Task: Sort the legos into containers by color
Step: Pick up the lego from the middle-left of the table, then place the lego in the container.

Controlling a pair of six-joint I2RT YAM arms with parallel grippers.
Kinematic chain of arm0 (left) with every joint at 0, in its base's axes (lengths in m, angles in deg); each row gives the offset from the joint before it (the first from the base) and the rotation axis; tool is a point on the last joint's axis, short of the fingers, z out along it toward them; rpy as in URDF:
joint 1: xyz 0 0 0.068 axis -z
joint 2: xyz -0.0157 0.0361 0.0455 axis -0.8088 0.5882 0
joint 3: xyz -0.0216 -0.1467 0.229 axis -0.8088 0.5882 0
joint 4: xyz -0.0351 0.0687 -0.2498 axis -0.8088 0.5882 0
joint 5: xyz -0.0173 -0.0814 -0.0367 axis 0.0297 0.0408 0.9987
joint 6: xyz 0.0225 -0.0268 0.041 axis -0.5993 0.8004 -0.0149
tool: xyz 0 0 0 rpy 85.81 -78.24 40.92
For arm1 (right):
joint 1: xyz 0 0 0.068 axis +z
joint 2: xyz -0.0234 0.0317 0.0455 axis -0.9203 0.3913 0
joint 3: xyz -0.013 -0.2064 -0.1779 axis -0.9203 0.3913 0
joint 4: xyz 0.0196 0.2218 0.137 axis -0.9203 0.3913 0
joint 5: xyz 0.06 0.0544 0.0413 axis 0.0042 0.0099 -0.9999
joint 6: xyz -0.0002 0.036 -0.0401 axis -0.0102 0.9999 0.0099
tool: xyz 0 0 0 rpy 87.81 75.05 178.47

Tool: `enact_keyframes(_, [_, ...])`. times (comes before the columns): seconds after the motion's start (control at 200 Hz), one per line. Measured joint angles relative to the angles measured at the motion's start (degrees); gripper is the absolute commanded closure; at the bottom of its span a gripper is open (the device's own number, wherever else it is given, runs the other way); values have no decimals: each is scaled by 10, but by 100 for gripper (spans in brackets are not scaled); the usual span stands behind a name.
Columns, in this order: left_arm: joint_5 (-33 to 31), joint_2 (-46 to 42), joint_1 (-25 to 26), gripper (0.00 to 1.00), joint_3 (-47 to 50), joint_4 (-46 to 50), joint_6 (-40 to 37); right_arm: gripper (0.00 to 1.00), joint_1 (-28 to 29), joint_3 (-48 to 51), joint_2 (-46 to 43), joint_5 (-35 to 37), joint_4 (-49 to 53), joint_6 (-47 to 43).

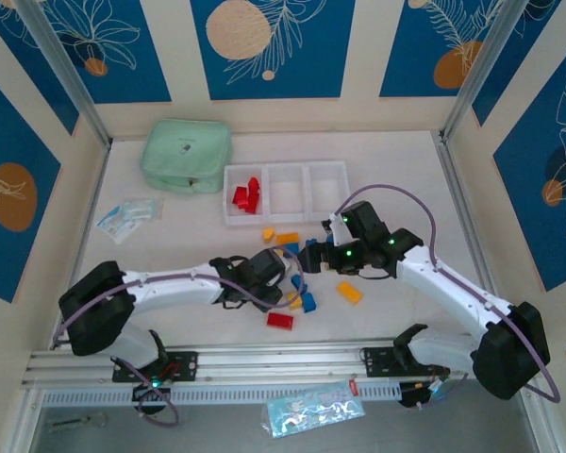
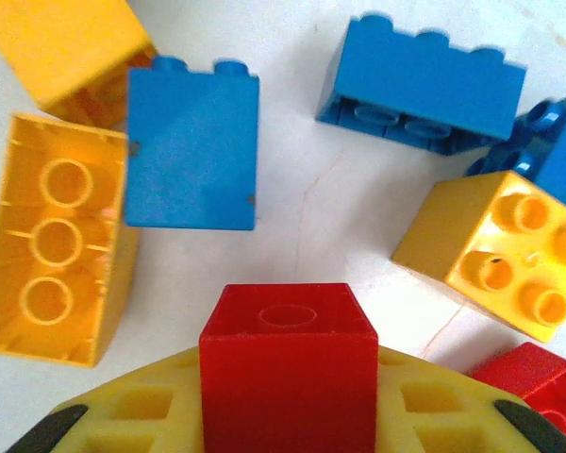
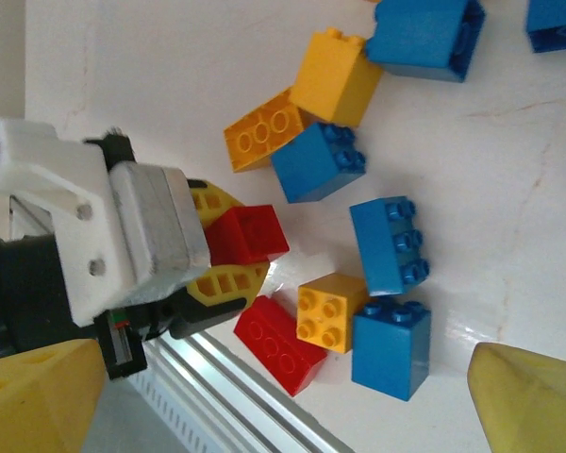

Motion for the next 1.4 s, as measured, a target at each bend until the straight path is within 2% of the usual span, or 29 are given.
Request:
enact_keyframes(0.32, [-31, -52, -59, 82, -23, 36, 6, 1, 15, -11, -9, 6, 0, -4])
enact_keyframes(0.635, [-55, -51, -165, 84, -150, 56, 24, 1, -13, -46, -4, 14, -31, -2])
enact_keyframes(1.025, [-73, 150, -263, 84, -333, 68, 56, 1, -31, -82, 87, 20, -90, -4])
enact_keyframes(1.28, [-83, 282, -291, 82, -445, 79, 60, 1, -47, -96, 115, 29, -104, -4])
enact_keyframes(1.4, [-95, 321, -297, 73, -481, 88, 60, 1, -56, -96, 116, 29, -106, -4])
